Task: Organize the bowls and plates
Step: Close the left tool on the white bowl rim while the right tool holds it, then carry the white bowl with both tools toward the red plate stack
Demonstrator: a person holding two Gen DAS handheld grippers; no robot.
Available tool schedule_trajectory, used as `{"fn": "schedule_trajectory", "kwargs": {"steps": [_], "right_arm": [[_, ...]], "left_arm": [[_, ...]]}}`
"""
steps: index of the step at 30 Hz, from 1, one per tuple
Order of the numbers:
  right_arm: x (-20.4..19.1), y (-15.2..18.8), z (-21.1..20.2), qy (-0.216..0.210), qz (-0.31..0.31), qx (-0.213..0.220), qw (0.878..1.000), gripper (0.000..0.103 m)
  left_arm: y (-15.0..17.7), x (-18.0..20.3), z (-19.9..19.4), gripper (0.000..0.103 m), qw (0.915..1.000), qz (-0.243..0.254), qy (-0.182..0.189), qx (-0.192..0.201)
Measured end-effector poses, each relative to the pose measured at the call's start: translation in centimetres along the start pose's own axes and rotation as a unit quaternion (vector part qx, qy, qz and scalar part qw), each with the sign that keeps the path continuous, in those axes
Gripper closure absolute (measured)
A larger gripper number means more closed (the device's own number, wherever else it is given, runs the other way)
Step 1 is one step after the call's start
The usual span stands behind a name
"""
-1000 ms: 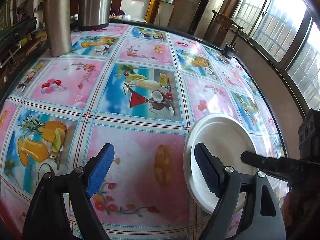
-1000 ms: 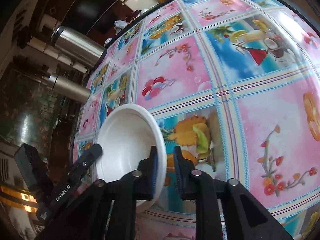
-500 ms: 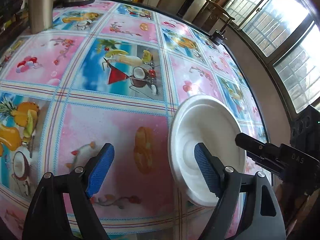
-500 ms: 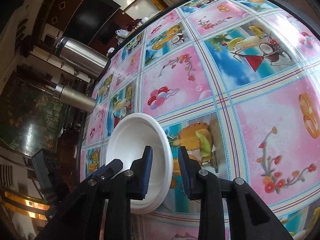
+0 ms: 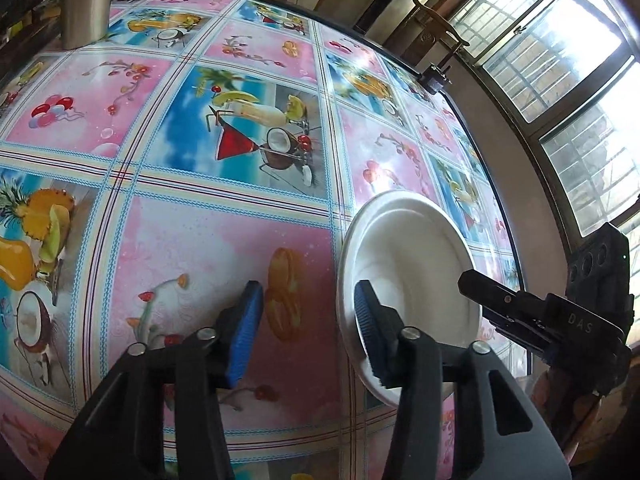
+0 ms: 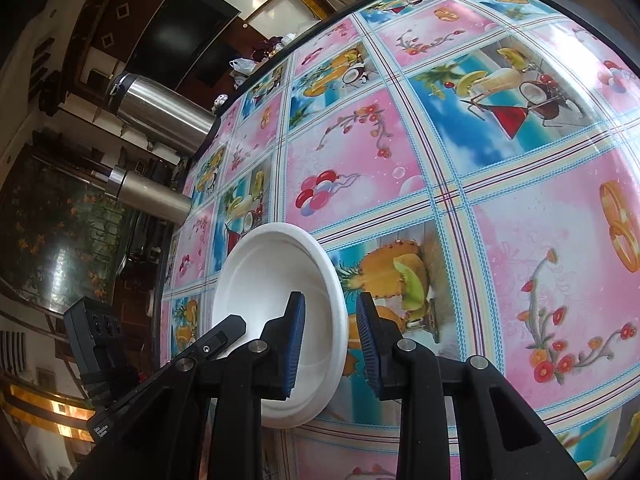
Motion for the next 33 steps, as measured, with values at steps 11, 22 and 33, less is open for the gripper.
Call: {"fn": "schedule_trajectory", "kwargs": {"steps": [11, 22, 33], "right_arm": [[-0.1, 0.1, 0.4, 0.009, -0.002, 0.000, 1.000, 0.081], [0.1, -0.1, 1.0, 0.015, 0.004, 0.008, 1.000, 0.093], [-0.2, 0.9, 1.0, 0.020, 0.004, 0.029, 0.999, 0.093]], "left_arm": [[0.3, 1.1, -0.1, 0.094, 0.9998, 0.014, 0.015, -0.001], [0.2, 1.6, -0.2, 0.095, 0.9994, 0.024, 0.023, 0.004], [0.7, 2.0, -1.0, 0.095, 0.9977, 0.043, -0.032, 0.041]]}}
Point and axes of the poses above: each gripper's, at about its wrist camera, not at the fingertips, and z roughly the way its jaws point, x to its right, y to its underside, the point moved 6 cm from there along z, roughly the way its jaws point, and after that the axes turned 10 degrees about -x, right-handed, at the moved point
